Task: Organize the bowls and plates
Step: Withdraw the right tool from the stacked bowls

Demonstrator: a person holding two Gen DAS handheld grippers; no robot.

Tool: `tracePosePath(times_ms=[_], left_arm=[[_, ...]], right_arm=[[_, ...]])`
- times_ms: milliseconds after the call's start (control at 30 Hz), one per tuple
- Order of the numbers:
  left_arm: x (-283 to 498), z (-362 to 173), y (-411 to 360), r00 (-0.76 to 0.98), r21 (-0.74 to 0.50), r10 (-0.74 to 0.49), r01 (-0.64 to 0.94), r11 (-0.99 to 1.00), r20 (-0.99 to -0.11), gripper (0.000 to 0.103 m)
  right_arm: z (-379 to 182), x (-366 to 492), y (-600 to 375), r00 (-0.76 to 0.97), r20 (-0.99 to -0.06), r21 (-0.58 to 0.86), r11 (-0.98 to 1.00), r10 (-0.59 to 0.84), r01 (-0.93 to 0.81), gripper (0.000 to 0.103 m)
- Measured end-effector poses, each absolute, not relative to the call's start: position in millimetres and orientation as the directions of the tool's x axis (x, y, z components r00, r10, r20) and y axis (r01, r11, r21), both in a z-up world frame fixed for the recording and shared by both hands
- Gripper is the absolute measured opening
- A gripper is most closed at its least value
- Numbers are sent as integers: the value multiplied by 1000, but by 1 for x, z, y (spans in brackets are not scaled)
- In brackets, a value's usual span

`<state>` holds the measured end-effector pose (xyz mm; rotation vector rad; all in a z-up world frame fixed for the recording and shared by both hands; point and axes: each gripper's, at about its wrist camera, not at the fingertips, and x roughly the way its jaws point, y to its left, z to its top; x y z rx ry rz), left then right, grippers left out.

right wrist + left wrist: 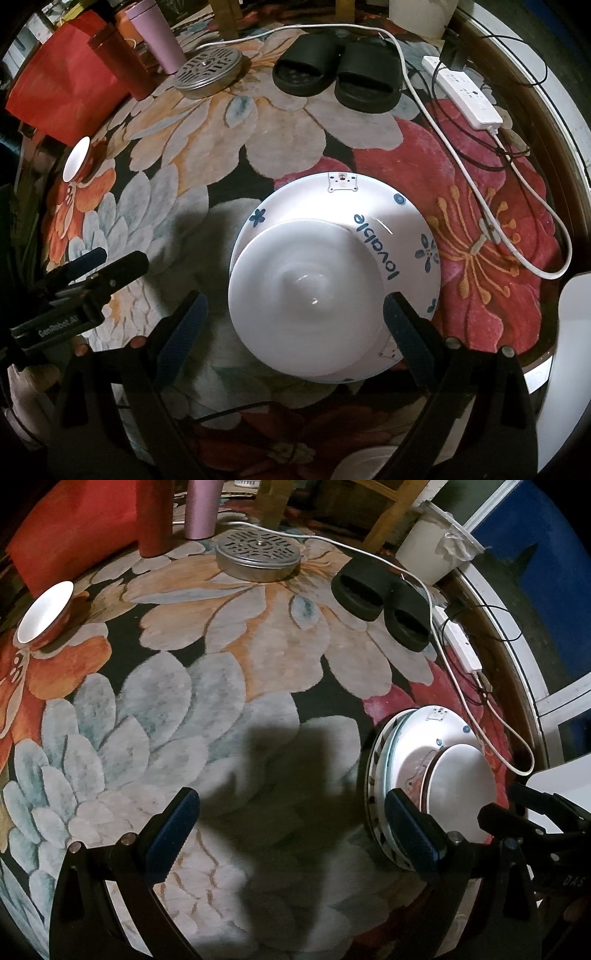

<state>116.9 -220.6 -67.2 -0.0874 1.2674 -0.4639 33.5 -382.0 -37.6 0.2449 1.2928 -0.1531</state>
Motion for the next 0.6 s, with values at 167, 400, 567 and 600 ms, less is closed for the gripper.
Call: tracePosePath(times_ms=[167,400,567,600], left_arm=[[118,-67,-215,226,-312,-378,280,908,-898,101],[119,-66,-205,230,-309,-373,271,912,-899,101],[120,-66,-195,237,-306,-368,260,916,-899,101],[120,-66,-193,237,-306,-367,258,917,-900,101]], right_arm=[[-38,35,-378,269,-963,91,966,24,242,97],[-38,36,-374,271,-962,86,968,19,235,97],[-38,38,-368,273,-962,83,971,18,226,97],[-38,39,-367,274,-962,83,971,19,223,97]])
